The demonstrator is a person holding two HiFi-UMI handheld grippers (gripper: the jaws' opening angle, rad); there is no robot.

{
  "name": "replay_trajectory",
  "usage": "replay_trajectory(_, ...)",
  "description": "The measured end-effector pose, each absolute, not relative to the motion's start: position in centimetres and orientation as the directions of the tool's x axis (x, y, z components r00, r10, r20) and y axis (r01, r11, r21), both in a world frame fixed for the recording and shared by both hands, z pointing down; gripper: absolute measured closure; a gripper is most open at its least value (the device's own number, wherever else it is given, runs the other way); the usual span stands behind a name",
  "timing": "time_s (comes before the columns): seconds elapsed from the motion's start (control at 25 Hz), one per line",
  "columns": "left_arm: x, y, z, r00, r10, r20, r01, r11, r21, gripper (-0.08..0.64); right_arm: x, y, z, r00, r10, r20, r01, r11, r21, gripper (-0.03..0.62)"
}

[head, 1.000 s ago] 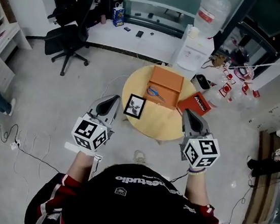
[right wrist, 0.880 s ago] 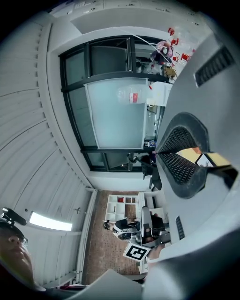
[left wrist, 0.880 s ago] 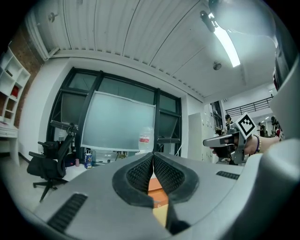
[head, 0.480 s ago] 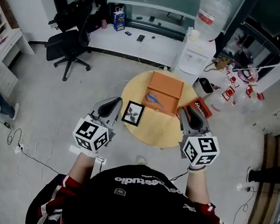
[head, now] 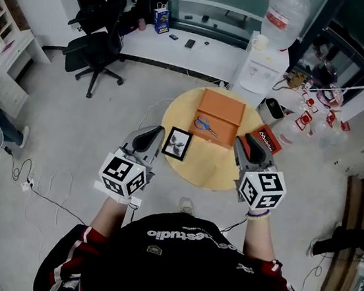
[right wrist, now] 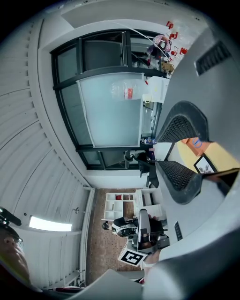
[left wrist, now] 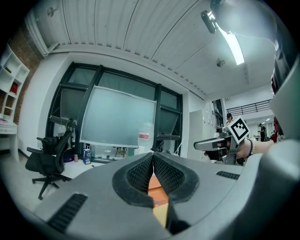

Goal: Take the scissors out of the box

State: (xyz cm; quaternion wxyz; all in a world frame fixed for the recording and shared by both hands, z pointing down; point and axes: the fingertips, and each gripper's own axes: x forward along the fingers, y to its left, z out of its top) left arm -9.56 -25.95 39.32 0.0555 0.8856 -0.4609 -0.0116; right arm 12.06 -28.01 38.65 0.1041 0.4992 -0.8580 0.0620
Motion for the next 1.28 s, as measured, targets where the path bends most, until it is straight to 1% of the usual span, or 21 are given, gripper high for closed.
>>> replay_trajectory(0.32,-8.5,-27.3,40.1,0.564,-0.825,0.044,-0.824,-0.558,0.100,0.541,12.2,-30.7,42.0,-0.490,-0.816,0.306,-0.860,0.510,-0.016,0.460)
replay_trajectory(0.6,-7.0,-29.2,39.9,0.536,-0.843,0.038,-0.843,-0.532,0.078,0.541,12.5,-34.5,45.1,-0.508,-0.789,0.346,-0.840,0.543,0.004,0.462)
replay_trajectory(0.8,-6.0,-30.7,40.7,0.518,-0.853,0.054,-0.855,-0.516,0.056,0.541,12.6,-37.2,48.4,-0.522,-0.754,0.399,-0.821,0.571,0.007,0.462)
replay_trajectory(1.28,-5.7,-35.4,43.9,0.448,-0.889,0.098,-0.894,-0.443,0.074,0.541,12.0,-43.2,56.4,-0.560,-0.648,0.516,-0.760,0.650,-0.009,0.462)
